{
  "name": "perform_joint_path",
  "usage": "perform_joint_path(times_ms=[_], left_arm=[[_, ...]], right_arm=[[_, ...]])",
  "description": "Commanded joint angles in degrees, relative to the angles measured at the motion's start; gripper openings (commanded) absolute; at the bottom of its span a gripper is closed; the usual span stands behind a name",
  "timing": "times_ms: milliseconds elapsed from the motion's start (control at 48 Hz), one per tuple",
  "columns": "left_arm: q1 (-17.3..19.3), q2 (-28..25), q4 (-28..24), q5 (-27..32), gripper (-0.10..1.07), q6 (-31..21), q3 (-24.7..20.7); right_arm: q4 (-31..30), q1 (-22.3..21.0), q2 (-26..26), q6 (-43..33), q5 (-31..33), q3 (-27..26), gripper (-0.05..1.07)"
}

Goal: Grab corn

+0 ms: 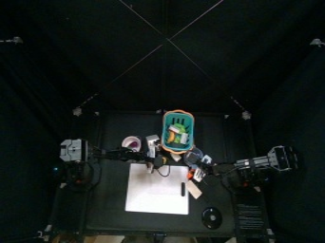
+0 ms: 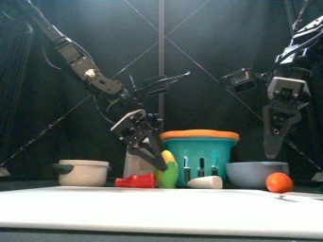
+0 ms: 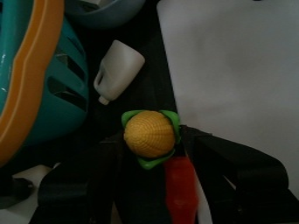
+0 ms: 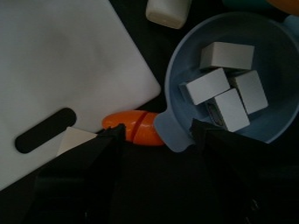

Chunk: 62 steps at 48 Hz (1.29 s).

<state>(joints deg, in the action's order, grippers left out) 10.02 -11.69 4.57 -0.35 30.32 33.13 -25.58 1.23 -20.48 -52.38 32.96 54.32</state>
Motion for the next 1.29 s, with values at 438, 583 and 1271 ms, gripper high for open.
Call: perform_joint_path(times_ms=[438, 583, 1271], left_arm=[[-0.1, -0.5, 2.3, 1.0, 0.9, 0.1, -2.5], [-0.2, -0.4, 1.5, 3.5, 0.9, 0.3, -2.5], [-0.3, -1.0, 2.9, 4.7, 0.9, -0.4, -4.6]], right_arm=[[-0.2, -0.3, -0.4, 0.0, -0.2, -0.5, 0.93], [-0.2, -0.3, -0.5, 0.0, -0.1, -0.5, 0.93], [-0.2, -0.3, -0.1, 0.0, -0.1, -0.4, 0.93]])
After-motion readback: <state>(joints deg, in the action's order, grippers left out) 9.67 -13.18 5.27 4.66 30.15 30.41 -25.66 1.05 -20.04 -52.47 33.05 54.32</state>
